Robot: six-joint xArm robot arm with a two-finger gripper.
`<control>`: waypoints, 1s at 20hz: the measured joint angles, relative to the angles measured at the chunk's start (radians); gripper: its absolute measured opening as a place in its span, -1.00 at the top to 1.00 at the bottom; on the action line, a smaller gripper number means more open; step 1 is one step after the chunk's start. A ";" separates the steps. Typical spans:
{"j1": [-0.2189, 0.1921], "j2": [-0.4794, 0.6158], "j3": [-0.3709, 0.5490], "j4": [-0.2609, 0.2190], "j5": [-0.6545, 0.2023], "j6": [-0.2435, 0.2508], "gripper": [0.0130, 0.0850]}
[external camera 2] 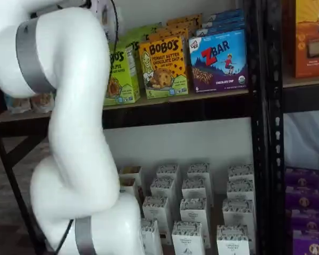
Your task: Pick the green box on the top shelf, the fourth from the left
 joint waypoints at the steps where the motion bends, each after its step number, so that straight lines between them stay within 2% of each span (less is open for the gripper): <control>1: 0.003 -0.009 0.012 -0.010 -0.020 0.000 -1.00; 2: 0.005 -0.024 0.029 -0.025 -0.048 -0.002 -1.00; 5: -0.004 -0.031 0.038 -0.029 -0.063 -0.011 -1.00; 11: -0.028 -0.046 0.062 0.004 -0.105 -0.030 -1.00; 16: -0.039 -0.059 0.093 0.035 -0.181 -0.042 -1.00; 20: -0.061 -0.029 0.066 0.063 -0.178 -0.060 -1.00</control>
